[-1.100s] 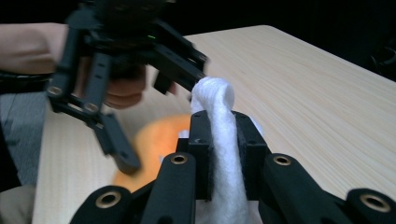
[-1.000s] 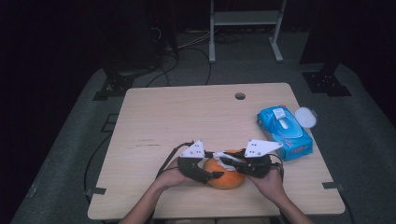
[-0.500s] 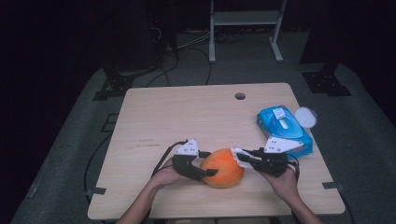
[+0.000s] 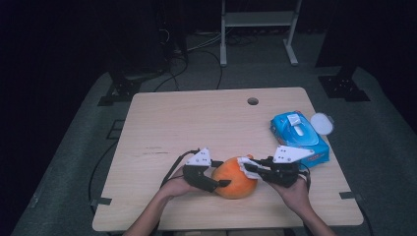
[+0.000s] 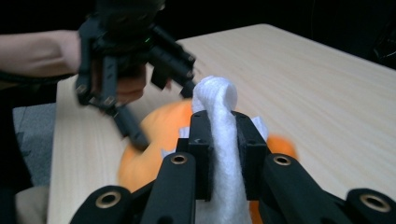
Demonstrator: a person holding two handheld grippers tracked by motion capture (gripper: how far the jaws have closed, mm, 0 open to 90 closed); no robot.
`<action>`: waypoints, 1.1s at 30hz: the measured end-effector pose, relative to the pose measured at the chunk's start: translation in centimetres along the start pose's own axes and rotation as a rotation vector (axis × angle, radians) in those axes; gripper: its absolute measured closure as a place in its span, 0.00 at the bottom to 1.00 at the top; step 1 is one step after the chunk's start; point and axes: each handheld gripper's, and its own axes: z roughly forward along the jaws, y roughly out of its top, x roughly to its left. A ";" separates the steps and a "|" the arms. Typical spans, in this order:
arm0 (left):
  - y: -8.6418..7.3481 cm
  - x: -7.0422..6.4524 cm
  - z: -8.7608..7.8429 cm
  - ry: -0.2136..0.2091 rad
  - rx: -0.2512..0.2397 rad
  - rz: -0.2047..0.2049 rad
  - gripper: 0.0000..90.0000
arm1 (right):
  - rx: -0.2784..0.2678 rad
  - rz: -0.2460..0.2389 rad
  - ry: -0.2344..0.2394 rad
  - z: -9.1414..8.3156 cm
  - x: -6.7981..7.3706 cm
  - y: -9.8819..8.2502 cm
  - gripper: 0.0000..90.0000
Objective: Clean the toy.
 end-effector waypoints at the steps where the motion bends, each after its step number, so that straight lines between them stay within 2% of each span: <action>1: 0.0 -0.1 0.0 -0.002 0.001 0.007 0.35 | -0.002 0.000 -0.004 0.2 -0.2 0.2 0.88; 4: 0.0 0.0 0.0 -0.001 -0.001 0.000 0.35 | -0.009 0.008 -0.021 0.6 -1.0 0.5 0.88; 8: -0.2 0.4 -0.1 -0.002 -0.008 -0.024 0.35 | -0.012 0.045 -0.030 0.4 -1.9 -0.3 0.88; 12: -0.3 0.7 -0.2 -0.002 -0.009 -0.037 0.35 | -0.001 0.069 -0.042 -0.6 -2.0 -1.3 0.88; 18: -0.1 0.6 -0.1 -0.001 -0.012 -0.037 0.34 | 0.031 0.118 -0.027 -2.0 -1.7 -3.0 0.88; 22: 0.1 0.3 0.1 0.006 -0.007 -0.023 0.34 | 0.030 0.106 -0.026 -2.2 -1.4 -2.7 0.88; 27: 0.5 -0.2 0.2 0.015 0.004 -0.001 0.34 | 0.006 0.080 -0.012 -1.4 -1.1 -1.4 0.88; 30: 0.8 -0.6 0.4 0.013 0.006 0.026 0.33 | -0.009 0.061 -0.003 -0.7 -0.9 -0.4 0.88; 33: 1.3 -1.4 0.6 0.011 0.019 0.072 0.33 | 0.004 0.023 -0.004 0.2 -0.6 0.5 0.88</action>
